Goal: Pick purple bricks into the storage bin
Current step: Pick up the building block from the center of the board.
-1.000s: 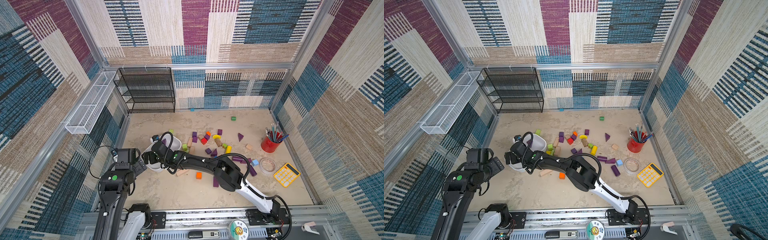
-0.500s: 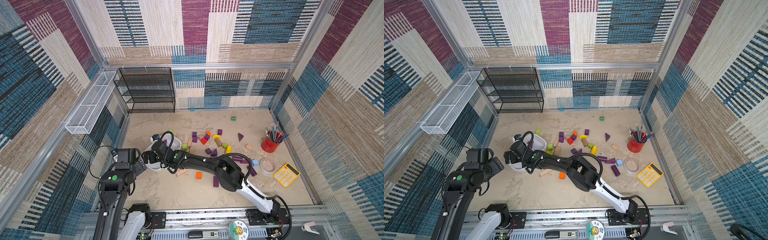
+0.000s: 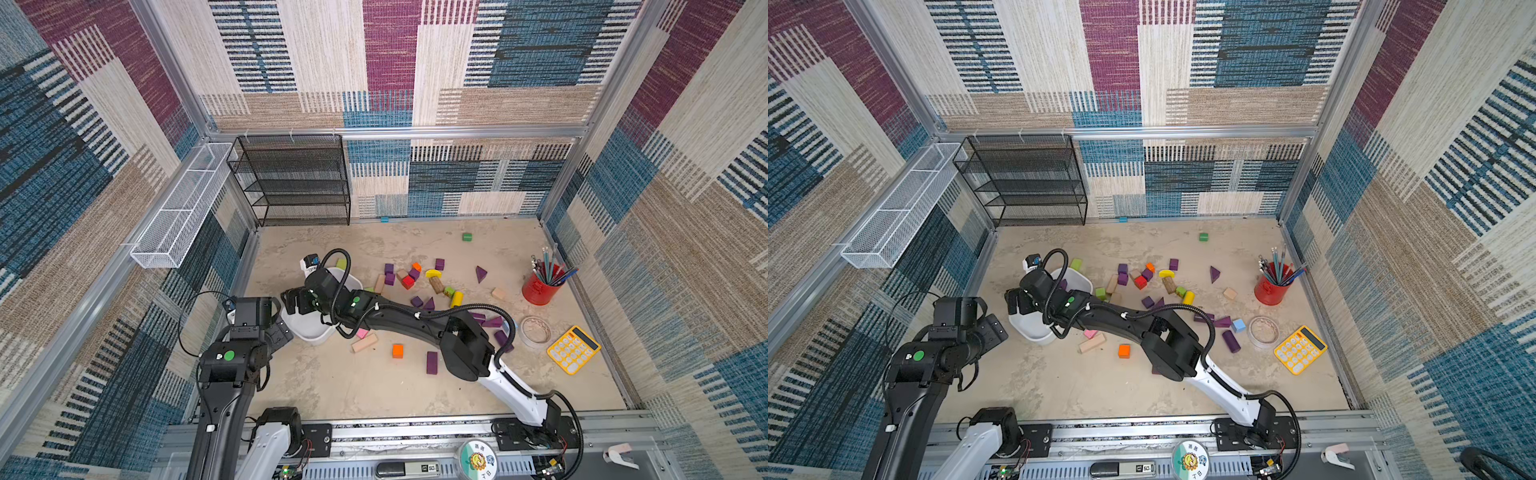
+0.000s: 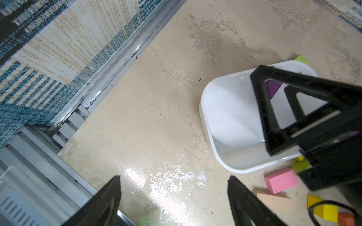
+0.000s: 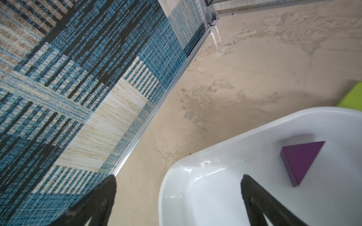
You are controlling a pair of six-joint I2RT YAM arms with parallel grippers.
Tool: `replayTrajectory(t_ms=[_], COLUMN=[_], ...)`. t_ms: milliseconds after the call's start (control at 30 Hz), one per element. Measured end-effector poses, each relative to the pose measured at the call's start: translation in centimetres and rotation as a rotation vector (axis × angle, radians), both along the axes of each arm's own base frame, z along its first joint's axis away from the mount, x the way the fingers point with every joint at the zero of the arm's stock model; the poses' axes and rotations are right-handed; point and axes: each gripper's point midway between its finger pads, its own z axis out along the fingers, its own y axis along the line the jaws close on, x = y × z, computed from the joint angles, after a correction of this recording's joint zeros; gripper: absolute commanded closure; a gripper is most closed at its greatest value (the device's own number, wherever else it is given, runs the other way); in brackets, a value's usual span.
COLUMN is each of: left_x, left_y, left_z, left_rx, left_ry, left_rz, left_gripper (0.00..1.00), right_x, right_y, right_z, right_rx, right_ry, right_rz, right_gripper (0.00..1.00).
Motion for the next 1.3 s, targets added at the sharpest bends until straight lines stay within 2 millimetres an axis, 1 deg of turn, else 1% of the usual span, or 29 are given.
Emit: replayTrajectory(t_ms=[200, 300, 400, 467, 600, 733, 767, 867, 933, 1033, 1133, 1167, 1300], left_x=[0.3, 0.3, 0.4, 0.5, 0.7, 1.0, 1.1, 1.7, 2.1, 2.9, 3.3, 3.3, 3.2], left_y=[-0.2, -0.4, -0.4, -0.4, -0.7, -1.2, -1.5, -2.6, -3.3, -4.6, -6.3, -6.8, -9.1], left_z=[-0.1, -0.2, -0.4, -0.5, -0.9, -1.2, -1.3, -1.7, -1.9, -2.0, -2.1, -2.1, -2.1], left_rx=[-0.011, -0.018, -0.019, -0.019, -0.033, -0.051, -0.064, -0.108, -0.136, -0.185, -0.231, -0.244, -0.267], left_ry=[-0.007, -0.003, 0.009, 0.017, 0.033, 0.046, 0.050, 0.064, 0.074, 0.086, 0.095, 0.097, 0.115], left_rz=[-0.009, -0.016, -0.016, -0.016, -0.026, -0.050, -0.066, -0.114, -0.152, -0.210, -0.276, -0.300, -0.394], left_gripper=[0.14, 0.14, 0.14, 0.14, 0.15, 0.18, 0.19, 0.21, 0.22, 0.26, 0.27, 0.27, 0.27], right_x=[2.3, 3.2, 3.7, 3.6, 3.4, 3.0, 2.7, 1.3, 0.2, -0.8, -1.4, -1.5, -1.4], right_y=[-2.9, -4.8, -6.8, -8.5, -12.6, -16.8, -17.4, -19.7, -21.8, -25.0, -27.7, -28.3, -31.5], right_z=[1.2, 1.7, 2.2, 2.3, 2.3, 2.4, 2.3, 1.5, 0.2, -1.1, -1.3, -1.2, -0.8], right_rx=[-0.045, -0.077, -0.112, -0.141, -0.184, -0.230, -0.239, -0.275, -0.303, -0.329, -0.327, -0.321, -0.296], right_ry=[-0.048, -0.074, -0.102, -0.114, -0.118, -0.117, -0.116, -0.099, -0.068, -0.025, -0.002, 0.001, 0.016], right_rz=[-0.048, -0.074, -0.097, -0.110, -0.143, -0.196, -0.201, -0.210, -0.221, -0.258, -0.300, -0.313, -0.372], right_gripper=[0.01, 0.01, 0.00, 0.00, 0.01, 0.00, 0.00, 0.00, 0.00, 0.00, 0.00, 0.00, 0.00])
